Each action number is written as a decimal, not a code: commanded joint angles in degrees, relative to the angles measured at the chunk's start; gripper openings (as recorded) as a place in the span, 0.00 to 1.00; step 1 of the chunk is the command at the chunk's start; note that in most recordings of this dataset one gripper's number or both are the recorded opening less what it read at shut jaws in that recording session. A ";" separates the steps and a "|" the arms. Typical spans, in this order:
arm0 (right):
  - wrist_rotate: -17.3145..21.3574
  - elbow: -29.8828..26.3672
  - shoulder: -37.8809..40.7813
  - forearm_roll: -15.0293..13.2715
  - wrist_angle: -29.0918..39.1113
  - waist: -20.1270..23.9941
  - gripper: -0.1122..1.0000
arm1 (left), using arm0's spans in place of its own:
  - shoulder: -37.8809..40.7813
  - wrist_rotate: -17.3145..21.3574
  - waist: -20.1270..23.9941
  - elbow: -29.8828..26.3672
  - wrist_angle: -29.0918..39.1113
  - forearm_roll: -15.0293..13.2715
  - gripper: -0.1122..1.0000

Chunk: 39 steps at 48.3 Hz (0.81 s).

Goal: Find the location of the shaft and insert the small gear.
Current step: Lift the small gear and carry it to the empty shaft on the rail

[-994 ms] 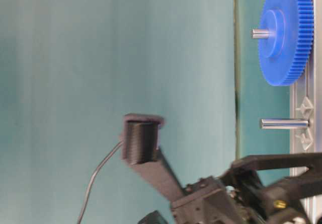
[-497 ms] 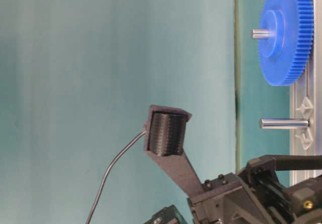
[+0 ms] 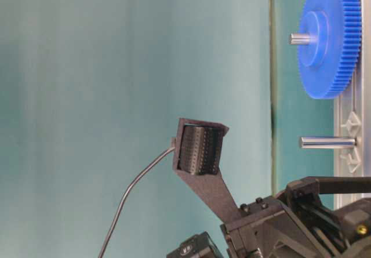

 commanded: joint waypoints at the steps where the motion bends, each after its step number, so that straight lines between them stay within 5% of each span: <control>1: 0.53 -0.70 0.35 0.09 -0.44 0.00 0.14 | -0.35 -0.09 -0.26 -1.14 1.32 0.09 0.77; 5: 0.53 -0.70 0.35 0.09 -0.53 -0.09 0.14 | -0.35 -0.09 -0.26 -1.85 2.90 0.09 0.69; 26: 0.62 -0.26 -0.70 0.09 -0.70 -0.09 0.14 | -7.12 0.62 0.44 -5.45 4.04 0.18 0.69; 39: 0.62 -0.18 -1.76 0.18 -0.88 -0.09 0.14 | -12.13 5.27 3.78 -6.86 5.71 0.26 0.69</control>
